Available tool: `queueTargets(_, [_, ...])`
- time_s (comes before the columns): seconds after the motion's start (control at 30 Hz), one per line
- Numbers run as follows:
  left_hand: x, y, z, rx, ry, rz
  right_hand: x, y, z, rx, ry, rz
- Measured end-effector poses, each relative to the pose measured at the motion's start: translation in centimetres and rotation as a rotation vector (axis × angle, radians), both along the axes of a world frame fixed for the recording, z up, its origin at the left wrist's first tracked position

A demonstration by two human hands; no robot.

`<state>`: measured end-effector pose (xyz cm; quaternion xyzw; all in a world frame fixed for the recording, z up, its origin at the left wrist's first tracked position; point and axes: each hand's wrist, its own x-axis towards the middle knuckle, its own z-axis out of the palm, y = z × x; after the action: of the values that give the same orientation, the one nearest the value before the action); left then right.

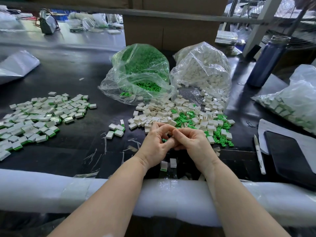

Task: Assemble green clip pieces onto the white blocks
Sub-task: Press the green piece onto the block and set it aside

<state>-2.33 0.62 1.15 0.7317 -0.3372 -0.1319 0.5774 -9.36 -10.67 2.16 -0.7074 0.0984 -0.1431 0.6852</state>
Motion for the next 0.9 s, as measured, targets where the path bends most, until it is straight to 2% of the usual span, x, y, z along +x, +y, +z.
queueTargets(0.27, [0.05,-0.13,-0.16,0.084,-0.061,-0.034,0.0,-0.06,-0.15,0.0,0.001,-0.005])
queueTargets(0.9, [-0.06,-0.25,-0.12,0.097,-0.076,-0.044,0.01,0.16,-0.05,0.027,-0.003,-0.029])
